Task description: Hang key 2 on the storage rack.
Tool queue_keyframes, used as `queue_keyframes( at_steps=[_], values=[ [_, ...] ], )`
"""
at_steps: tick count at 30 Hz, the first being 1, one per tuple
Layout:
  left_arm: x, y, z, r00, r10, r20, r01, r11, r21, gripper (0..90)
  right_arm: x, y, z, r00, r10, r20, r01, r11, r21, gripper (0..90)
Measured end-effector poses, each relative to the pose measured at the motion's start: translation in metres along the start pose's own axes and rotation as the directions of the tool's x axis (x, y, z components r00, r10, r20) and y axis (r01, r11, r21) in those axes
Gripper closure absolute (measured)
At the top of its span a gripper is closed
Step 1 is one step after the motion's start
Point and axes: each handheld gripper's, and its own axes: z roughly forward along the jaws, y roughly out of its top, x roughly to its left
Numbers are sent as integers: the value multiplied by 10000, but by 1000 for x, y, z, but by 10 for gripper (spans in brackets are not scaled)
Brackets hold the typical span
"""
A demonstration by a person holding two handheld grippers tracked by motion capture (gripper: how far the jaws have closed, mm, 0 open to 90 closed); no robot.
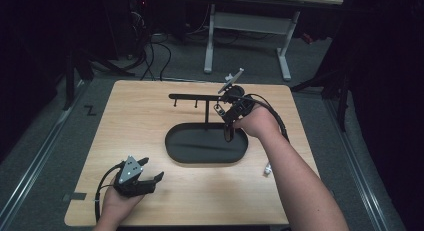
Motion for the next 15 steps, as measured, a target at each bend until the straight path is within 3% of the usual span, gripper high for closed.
queue_keyframes(
  at_steps=[15],
  values=[
    [-1,0,1,9999,15,108,-17,9999,137,256,-2,4,16,9991,208,370,-205,9998,-82,800]
  ],
)
